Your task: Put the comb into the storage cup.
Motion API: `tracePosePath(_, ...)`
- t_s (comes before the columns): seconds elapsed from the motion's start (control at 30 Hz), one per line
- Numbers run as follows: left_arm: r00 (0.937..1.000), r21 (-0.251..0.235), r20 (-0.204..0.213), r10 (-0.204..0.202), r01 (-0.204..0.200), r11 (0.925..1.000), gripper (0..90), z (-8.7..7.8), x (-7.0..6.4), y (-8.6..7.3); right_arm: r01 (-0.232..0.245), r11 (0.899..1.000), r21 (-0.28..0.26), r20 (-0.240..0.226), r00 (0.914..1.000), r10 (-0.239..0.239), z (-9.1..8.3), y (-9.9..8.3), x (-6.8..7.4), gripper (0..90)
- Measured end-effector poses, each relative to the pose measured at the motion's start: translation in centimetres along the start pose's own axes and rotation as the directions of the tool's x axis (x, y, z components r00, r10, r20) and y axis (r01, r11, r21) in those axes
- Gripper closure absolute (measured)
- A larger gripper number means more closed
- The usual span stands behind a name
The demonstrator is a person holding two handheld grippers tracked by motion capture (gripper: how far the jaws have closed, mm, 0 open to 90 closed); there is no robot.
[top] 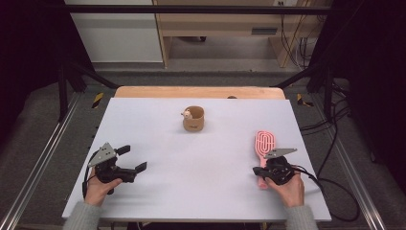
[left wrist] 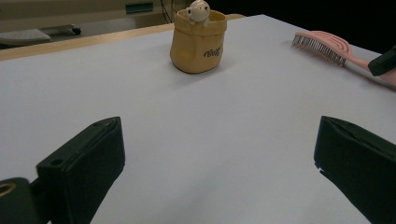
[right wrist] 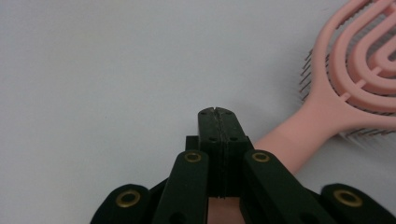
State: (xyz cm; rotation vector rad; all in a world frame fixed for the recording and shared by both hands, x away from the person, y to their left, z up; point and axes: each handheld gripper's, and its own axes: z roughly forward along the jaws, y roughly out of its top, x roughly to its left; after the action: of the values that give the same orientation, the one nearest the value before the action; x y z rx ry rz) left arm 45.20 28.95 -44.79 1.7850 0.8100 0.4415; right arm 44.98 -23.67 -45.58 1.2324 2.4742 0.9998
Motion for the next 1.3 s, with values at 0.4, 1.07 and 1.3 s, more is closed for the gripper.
tracePosePath(0.4,1.0,0.0,0.0,0.001,-0.001,1.0,1.9,0.0,0.0,0.0,-0.03,1.0,0.006,0.009,0.9995,0.03,-0.8,-0.8,-0.7,90.0)
tracePosePath(1.07,1.0,0.002,0.002,0.002,-0.003,1.0,1.9,0.0,0.0,0.0,-0.058,0.998,0.013,0.025,0.998,0.057,-1.8,-2.0,-2.0,90.0)
tracePosePath(1.3,1.0,0.002,0.002,0.003,-0.003,1.0,1.9,0.0,0.0,0.0,-0.064,0.998,0.0,0.02,0.9977,0.064,-2.0,-2.0,-2.1,87.8)
